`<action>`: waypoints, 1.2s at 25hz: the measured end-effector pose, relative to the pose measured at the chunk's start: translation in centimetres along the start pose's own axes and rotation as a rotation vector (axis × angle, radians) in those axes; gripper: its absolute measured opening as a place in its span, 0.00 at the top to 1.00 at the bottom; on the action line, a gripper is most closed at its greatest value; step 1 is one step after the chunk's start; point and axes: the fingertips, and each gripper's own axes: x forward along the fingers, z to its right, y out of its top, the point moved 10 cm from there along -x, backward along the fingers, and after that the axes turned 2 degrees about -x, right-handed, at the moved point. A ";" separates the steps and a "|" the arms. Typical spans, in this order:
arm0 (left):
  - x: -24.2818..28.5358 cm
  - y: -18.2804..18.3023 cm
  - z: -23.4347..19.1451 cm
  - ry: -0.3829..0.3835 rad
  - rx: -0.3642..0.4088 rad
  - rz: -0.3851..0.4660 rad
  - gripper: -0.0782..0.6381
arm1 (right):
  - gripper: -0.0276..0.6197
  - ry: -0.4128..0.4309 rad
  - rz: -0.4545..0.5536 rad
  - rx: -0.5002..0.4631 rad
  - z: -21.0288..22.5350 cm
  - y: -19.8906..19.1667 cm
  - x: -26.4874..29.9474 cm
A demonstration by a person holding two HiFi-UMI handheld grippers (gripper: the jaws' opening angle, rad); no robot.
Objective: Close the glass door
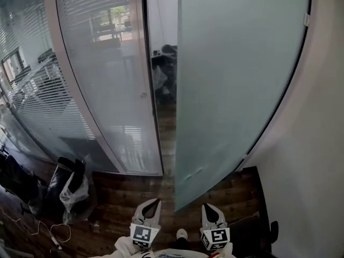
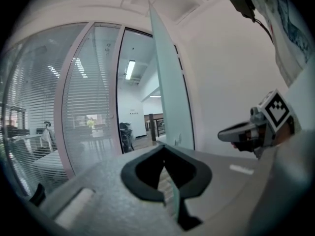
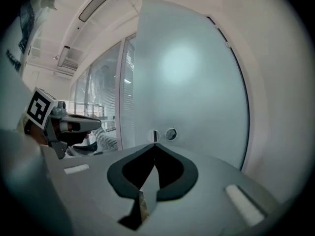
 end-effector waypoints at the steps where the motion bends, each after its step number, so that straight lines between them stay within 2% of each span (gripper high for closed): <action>1: 0.5 0.4 -0.2 0.012 0.001 -0.004 0.89 | 0.95 0.019 0.003 0.007 0.4 0.1 1.0; 8: 3.2 0.4 -1.1 0.116 -0.007 -0.027 0.89 | 0.94 0.130 -0.015 -0.001 3.0 0.7 7.0; 13: 4.5 -0.3 -1.3 0.166 -0.017 -0.035 0.89 | 0.62 0.166 -0.004 -0.025 3.9 0.7 10.4; 14: 4.7 -0.4 -1.4 0.176 -0.019 -0.037 0.89 | 0.58 0.170 -0.003 -0.034 3.9 0.7 11.0; 24: 5.6 -0.6 -2.7 0.253 -0.021 -0.034 0.89 | 0.57 0.235 -0.023 -0.067 3.9 0.5 15.0; 30: 5.9 -0.1 -2.8 0.261 -0.033 -0.052 0.89 | 0.57 0.254 -0.033 -0.072 3.9 0.5 16.1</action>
